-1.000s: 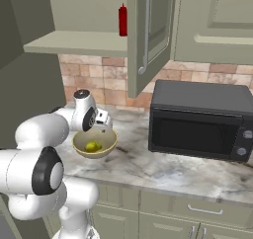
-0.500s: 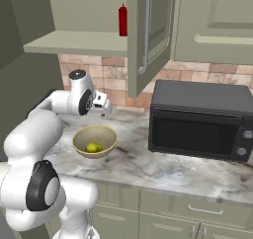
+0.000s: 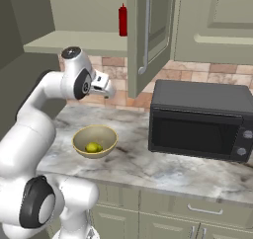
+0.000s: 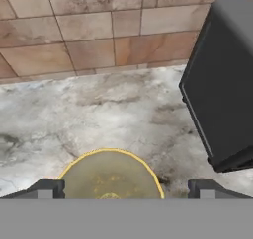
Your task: Open the cabinet. Pick the pear and pear from the cabinet and place them into the bowl. Then close the cabinet.
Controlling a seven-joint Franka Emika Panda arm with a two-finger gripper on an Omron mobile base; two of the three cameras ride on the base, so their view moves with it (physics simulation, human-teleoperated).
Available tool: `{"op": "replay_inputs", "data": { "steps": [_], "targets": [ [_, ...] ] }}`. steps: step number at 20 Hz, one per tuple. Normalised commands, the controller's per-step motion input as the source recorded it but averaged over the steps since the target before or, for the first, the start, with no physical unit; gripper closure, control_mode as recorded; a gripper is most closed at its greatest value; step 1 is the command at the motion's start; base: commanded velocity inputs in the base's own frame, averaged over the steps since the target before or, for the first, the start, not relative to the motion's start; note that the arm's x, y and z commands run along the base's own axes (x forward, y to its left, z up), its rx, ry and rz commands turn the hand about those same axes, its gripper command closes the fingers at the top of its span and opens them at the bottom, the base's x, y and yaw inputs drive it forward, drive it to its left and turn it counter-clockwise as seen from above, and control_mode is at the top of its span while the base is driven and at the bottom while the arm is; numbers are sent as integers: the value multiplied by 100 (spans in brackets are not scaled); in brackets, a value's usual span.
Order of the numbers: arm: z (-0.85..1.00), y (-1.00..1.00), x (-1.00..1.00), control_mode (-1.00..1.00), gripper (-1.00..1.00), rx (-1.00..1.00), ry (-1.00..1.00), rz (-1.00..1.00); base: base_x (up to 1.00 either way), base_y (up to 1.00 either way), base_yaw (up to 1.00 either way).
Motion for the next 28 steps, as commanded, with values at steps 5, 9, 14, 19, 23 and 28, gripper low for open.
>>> {"op": "replay_inputs", "data": {
  "steps": [5,9,14,19,23,28],
  "targets": [
    [91,-37,-25,-100,-100,0,-16,-11,0,0,0],
    [88,-43,-21,-100,-100,0,-16,-10,0,0,0],
    [76,-36,-6,-100,-100,0,-17,-6,0,0,0],
    [43,-11,13,-100,-100,0,-23,0,0,0,0],
    [46,-6,30,-100,-100,0,-21,0,0,0,0],
    [39,-4,35,-100,-100,0,-16,2,0,0,0]
  ]
}}
